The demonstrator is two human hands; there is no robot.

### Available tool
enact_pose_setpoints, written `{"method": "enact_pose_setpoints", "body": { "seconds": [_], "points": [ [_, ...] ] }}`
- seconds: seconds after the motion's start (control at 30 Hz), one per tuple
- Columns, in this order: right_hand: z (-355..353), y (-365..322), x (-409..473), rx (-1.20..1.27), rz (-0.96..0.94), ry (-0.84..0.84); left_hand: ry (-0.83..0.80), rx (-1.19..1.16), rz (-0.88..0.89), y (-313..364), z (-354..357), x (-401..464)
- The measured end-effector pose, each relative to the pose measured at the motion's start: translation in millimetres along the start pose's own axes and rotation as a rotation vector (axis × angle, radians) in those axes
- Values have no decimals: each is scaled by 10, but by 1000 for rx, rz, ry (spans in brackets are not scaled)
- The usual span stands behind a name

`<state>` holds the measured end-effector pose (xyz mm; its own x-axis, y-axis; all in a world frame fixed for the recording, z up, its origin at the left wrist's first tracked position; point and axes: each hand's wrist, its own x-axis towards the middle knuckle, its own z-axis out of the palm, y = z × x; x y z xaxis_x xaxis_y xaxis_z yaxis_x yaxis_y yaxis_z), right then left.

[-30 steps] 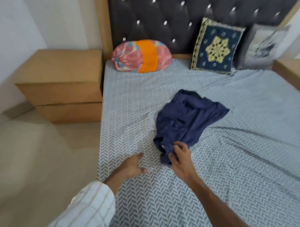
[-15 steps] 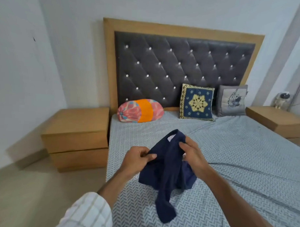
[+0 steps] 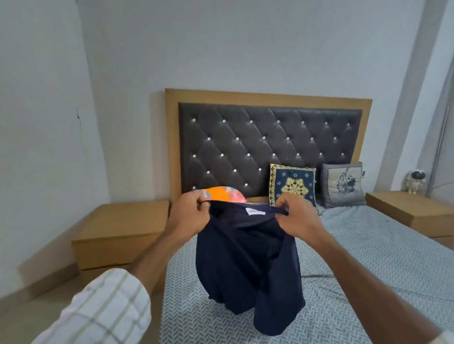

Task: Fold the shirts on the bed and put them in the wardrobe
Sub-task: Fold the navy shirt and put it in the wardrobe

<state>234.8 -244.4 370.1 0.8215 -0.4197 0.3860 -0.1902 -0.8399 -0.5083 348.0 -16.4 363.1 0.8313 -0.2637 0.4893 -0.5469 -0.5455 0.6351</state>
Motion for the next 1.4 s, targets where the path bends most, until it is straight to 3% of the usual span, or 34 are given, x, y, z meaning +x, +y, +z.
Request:
{"method": "enact_pose_setpoints", "body": {
  "seconds": [0.13, 0.23, 0.4, 0.47, 0.53, 0.6, 0.63, 0.73, 0.8, 0.87, 1.0, 1.07, 1.13, 1.2, 1.23, 1.33, 1.4],
  "points": [
    [-276, 88, 118, -240, -20, 60, -142, 288, 112, -103, -136, 107],
    [-511, 107, 168, -340, 59, 100, -170, 526, 78, -69, -233, 131],
    [-623, 185, 267, -530, 141, 117, -52, 268, -179, 283, -264, 174],
    [-559, 230, 318, -175, 244, 51, -121, 40, -336, 419, -199, 202],
    [-491, 126, 299, 391, 349, -21, -251, -216, -483, 470, -158, 225],
    [-471, 85, 280, 716, 353, 39, -318, -252, -469, 427, -153, 236],
    [-458, 96, 279, 668, 296, 69, -305, -184, -429, 400, -155, 248],
    [-463, 320, 384, -50, 15, 118, -184, 77, -307, 330, -199, 257],
    [-496, 443, 424, -345, -134, 123, -113, 123, -256, 249, -229, 310],
    [-536, 550, 418, -368, -254, 13, -132, 156, -172, 203, -273, 352],
    [-593, 755, 492, -428, -270, -101, -313, 285, -20, 99, -292, 425],
    [-592, 805, 494, -402, -195, 1, -221, 294, -16, 50, -254, 430],
    [-579, 772, 464, -186, -57, 118, -148, 143, -82, 29, -202, 417],
    [-562, 752, 450, 56, 31, 225, -165, 16, -124, 51, -135, 405],
    [-538, 757, 441, 60, 25, 255, -195, 30, -74, 32, -112, 409],
    [-466, 924, 415, -319, -160, 217, -336, 237, 126, -54, -79, 395],
    [-436, 1065, 357, -411, -216, 148, -378, 395, 158, -154, -39, 343]
  ]
}}
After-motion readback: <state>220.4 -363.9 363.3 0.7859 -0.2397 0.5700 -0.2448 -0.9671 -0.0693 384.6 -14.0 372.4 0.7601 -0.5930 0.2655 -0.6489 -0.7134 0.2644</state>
